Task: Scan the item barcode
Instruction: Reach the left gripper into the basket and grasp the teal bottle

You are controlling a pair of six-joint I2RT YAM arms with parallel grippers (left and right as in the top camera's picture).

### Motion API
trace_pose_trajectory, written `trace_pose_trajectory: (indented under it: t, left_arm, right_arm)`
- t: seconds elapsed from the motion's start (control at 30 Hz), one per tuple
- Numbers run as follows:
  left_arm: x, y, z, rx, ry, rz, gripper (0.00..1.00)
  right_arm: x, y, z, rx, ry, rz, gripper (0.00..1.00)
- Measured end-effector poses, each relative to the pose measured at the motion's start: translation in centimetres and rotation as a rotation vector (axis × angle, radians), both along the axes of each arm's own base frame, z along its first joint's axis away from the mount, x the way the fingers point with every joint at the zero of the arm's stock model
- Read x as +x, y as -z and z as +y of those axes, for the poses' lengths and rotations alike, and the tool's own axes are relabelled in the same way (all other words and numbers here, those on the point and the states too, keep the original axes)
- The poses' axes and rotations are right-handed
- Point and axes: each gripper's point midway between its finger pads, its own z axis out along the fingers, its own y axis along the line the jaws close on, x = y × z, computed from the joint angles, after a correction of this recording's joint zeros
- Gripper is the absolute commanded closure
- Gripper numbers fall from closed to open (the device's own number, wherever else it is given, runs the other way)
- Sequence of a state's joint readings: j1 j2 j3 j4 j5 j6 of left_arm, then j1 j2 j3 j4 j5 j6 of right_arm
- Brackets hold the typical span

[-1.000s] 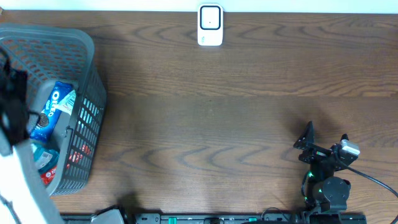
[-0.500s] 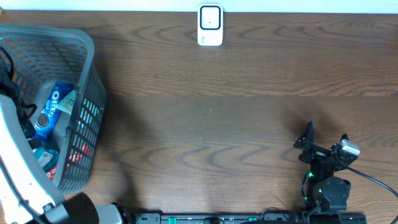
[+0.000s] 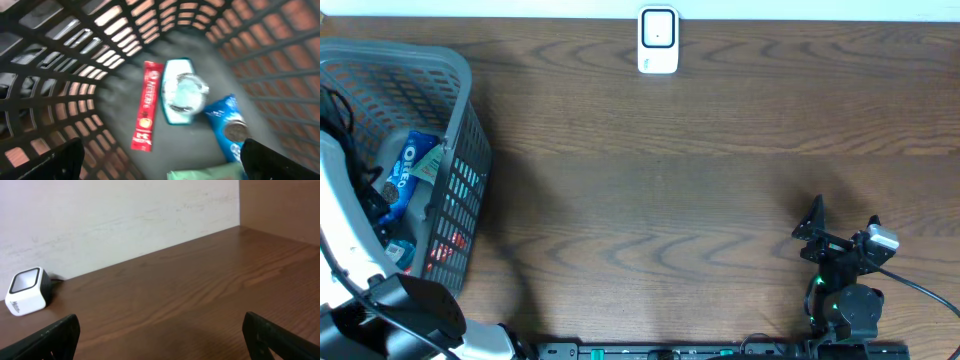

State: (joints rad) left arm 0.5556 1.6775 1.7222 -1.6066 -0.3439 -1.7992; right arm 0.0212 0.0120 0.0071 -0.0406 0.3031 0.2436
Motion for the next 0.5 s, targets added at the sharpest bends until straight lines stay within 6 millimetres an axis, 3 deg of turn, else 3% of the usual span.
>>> trace_pose_trajectory:
  t: [0.27,0.5]
  left_arm:
    - [-0.8,3.3,0.5,-0.019,-0.044,0.029,0.00]
    - [-1.0,4.9,2.3,-0.010,-0.046,0.007,0.00]
  right_arm:
    - [0.0,0.0,0.0,0.000,0.000,0.000,0.01]
    - [0.0,0.0,0.0,0.000,0.000,0.000,0.01]
